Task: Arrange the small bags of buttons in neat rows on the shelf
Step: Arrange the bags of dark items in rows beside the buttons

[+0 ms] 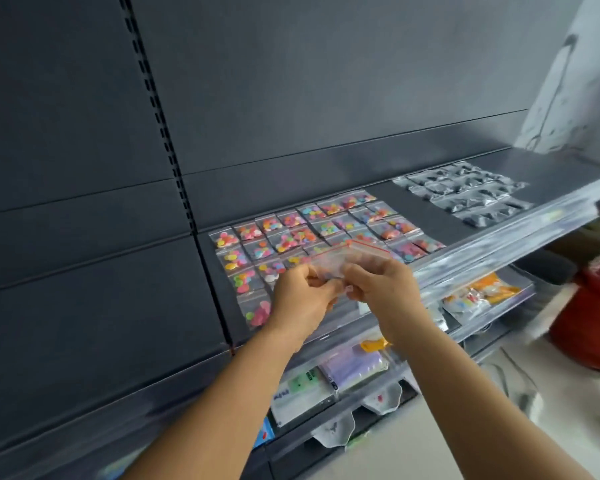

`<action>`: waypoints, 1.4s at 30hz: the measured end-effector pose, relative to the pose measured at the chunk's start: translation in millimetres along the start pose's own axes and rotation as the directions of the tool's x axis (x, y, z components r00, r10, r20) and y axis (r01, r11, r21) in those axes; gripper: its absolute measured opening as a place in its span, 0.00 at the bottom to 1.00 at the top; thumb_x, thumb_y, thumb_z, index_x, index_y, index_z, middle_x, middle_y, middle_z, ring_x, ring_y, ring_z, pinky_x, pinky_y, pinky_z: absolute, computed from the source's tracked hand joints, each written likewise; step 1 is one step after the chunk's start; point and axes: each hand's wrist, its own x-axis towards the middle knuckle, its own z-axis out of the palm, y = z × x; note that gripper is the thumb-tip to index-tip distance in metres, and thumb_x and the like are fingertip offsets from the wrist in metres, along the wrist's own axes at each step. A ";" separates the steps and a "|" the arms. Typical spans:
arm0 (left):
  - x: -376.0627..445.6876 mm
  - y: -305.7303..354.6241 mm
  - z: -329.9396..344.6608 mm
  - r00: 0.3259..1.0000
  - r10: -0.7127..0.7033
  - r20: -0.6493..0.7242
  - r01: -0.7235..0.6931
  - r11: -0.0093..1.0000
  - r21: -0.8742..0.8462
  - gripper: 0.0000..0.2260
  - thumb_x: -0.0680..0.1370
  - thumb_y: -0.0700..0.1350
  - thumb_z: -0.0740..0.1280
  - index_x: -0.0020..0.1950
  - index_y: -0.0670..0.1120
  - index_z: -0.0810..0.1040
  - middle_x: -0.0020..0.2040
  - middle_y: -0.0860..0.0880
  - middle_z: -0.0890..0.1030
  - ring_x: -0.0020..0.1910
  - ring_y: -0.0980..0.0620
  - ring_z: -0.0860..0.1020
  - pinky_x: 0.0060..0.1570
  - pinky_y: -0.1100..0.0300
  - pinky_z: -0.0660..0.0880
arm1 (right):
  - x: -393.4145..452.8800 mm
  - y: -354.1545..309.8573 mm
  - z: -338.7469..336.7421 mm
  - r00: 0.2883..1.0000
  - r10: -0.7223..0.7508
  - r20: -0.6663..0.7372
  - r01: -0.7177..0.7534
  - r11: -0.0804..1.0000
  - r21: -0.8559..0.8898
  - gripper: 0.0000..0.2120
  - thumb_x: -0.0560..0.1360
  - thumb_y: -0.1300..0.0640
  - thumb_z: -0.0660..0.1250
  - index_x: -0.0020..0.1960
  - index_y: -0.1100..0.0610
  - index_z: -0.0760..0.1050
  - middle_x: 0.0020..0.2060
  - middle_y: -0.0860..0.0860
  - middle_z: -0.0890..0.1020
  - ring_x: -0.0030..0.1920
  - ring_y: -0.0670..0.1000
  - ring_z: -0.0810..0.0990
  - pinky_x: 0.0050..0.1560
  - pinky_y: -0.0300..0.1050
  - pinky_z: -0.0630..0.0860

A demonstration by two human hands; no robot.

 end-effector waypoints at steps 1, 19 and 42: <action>1.9 2.8 15.3 1.000 0.009 0.022 -0.009 1.000 0.005 0.05 0.72 0.41 0.73 0.44 0.43 0.78 0.34 0.48 0.81 0.31 0.54 0.77 0.35 0.60 0.76 | 1.4 -0.2 -15.7 0.999 0.009 -0.036 -0.008 1.000 0.010 0.13 0.72 0.63 0.68 0.33 0.50 0.82 0.29 0.50 0.83 0.30 0.48 0.79 0.35 0.42 0.78; 127.6 26.8 213.9 0.968 0.120 0.219 -0.142 0.986 0.088 0.06 0.74 0.46 0.69 0.39 0.45 0.80 0.31 0.51 0.80 0.32 0.53 0.76 0.39 0.53 0.77 | 120.6 14.6 -205.9 0.951 0.035 -0.308 -0.037 0.999 0.002 0.08 0.71 0.61 0.71 0.34 0.55 0.82 0.26 0.48 0.81 0.27 0.45 0.76 0.31 0.36 0.75; 308.2 59.7 378.7 0.970 0.148 0.192 -0.180 0.971 0.160 0.03 0.74 0.45 0.69 0.40 0.48 0.79 0.36 0.49 0.82 0.38 0.45 0.81 0.42 0.43 0.80 | 325.1 29.3 -353.6 0.986 0.072 -0.150 -0.089 0.990 -0.111 0.06 0.76 0.58 0.65 0.44 0.56 0.80 0.36 0.54 0.84 0.34 0.51 0.78 0.38 0.47 0.76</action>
